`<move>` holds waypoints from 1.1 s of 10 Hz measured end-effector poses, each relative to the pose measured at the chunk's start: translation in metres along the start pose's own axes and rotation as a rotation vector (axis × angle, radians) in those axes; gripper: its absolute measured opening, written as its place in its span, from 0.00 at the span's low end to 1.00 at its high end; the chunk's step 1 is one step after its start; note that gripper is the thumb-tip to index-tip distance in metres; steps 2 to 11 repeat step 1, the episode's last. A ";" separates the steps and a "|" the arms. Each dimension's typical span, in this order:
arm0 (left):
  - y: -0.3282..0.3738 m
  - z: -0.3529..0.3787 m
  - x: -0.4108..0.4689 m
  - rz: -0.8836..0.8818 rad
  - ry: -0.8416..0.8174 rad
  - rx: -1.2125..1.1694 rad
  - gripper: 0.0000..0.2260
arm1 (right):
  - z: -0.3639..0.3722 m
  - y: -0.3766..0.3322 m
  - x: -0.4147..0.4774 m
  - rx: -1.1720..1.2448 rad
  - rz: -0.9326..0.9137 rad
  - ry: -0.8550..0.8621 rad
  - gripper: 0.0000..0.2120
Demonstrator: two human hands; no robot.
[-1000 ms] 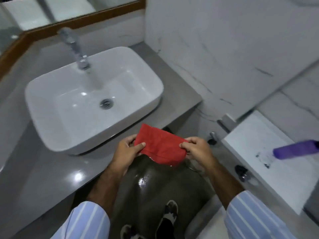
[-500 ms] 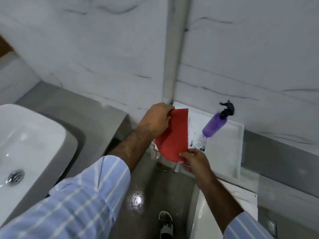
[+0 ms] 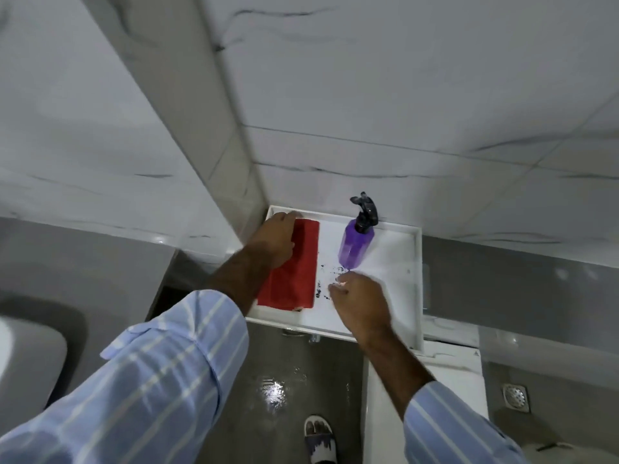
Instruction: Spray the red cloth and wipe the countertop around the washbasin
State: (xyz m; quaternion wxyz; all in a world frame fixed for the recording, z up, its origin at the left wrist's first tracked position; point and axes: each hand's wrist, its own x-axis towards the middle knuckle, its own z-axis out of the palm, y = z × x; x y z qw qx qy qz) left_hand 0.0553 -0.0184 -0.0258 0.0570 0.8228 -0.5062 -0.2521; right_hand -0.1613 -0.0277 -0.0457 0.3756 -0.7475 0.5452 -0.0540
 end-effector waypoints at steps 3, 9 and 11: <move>0.002 0.010 -0.016 0.004 0.149 -0.063 0.34 | -0.031 0.032 0.002 -0.321 -0.088 0.223 0.27; 0.002 0.010 -0.016 0.004 0.149 -0.063 0.34 | -0.031 0.032 0.002 -0.321 -0.088 0.223 0.27; 0.002 0.010 -0.016 0.004 0.149 -0.063 0.34 | -0.031 0.032 0.002 -0.321 -0.088 0.223 0.27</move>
